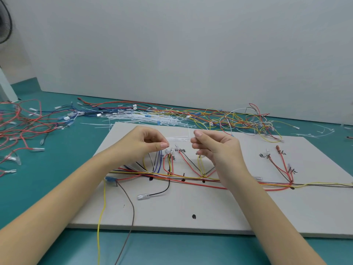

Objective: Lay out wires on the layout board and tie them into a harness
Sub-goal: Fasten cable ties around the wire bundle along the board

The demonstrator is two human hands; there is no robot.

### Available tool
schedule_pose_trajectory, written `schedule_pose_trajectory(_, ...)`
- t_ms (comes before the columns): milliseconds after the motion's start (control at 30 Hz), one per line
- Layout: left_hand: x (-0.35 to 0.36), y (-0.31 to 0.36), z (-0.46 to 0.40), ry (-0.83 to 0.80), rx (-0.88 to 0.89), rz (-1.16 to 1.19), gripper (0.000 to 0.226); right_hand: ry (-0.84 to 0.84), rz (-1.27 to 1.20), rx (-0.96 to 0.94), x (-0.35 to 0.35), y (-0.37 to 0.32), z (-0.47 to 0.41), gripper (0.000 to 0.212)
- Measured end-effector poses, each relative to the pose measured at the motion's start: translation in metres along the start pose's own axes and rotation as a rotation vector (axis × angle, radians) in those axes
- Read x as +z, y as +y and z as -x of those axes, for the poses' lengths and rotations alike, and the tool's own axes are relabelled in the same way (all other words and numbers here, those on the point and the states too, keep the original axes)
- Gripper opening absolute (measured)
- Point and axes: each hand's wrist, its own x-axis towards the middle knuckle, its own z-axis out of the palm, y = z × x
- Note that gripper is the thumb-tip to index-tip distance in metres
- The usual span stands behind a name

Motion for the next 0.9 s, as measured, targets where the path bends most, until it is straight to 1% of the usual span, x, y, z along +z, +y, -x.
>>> schedule_pose_trajectory(133,-0.002,0.002,0.002,0.002,-0.017,0.026,0.012,-0.014,0.008,0.039,-0.005,0.006,0.001,0.008)
schedule_pose_trajectory(200,-0.009,0.007,0.005,-0.026,-0.046,0.019,0.005,0.003,0.007,0.040,-0.007,0.006,0.000,0.009)
schedule_pose_trajectory(267,-0.028,0.009,0.011,-0.120,-0.106,-0.022,0.009,0.012,-0.007,0.034,-0.011,0.004,-0.001,0.010)
schedule_pose_trajectory(333,-0.052,0.008,0.018,-0.247,-0.170,-0.106,0.010,0.011,-0.023,0.026,-0.015,0.002,-0.002,0.011)
schedule_pose_trajectory(367,-0.061,0.007,0.022,-0.284,-0.191,-0.146,0.012,0.007,-0.032,0.023,-0.017,0.001,-0.002,0.011)
schedule_pose_trajectory(467,-0.071,0.003,0.026,-0.296,-0.219,-0.183,0.014,-0.008,-0.043,0.029,-0.019,0.000,-0.002,0.012)
schedule_pose_trajectory(533,-0.065,0.005,0.026,-0.349,-0.226,-0.227,0.018,-0.014,-0.014,0.023,-0.019,0.000,-0.003,0.012)
schedule_pose_trajectory(633,-0.051,0.008,0.027,-0.464,-0.212,-0.337,0.036,-0.017,0.028,-0.002,-0.020,0.001,-0.003,0.013)
schedule_pose_trajectory(667,-0.047,0.009,0.028,-0.459,-0.206,-0.351,0.042,-0.023,0.039,-0.010,-0.020,0.001,-0.002,0.014)
schedule_pose_trajectory(733,-0.042,0.013,0.027,-0.366,-0.181,-0.300,0.047,-0.047,0.066,-0.024,-0.020,0.001,-0.001,0.016)
schedule_pose_trajectory(833,-0.034,0.016,0.023,-0.187,-0.075,-0.189,0.039,-0.091,0.089,-0.033,-0.017,0.002,0.001,0.018)
schedule_pose_trajectory(900,-0.024,0.019,0.022,-0.117,-0.031,-0.086,0.034,-0.108,0.090,-0.024,-0.014,0.003,0.002,0.018)
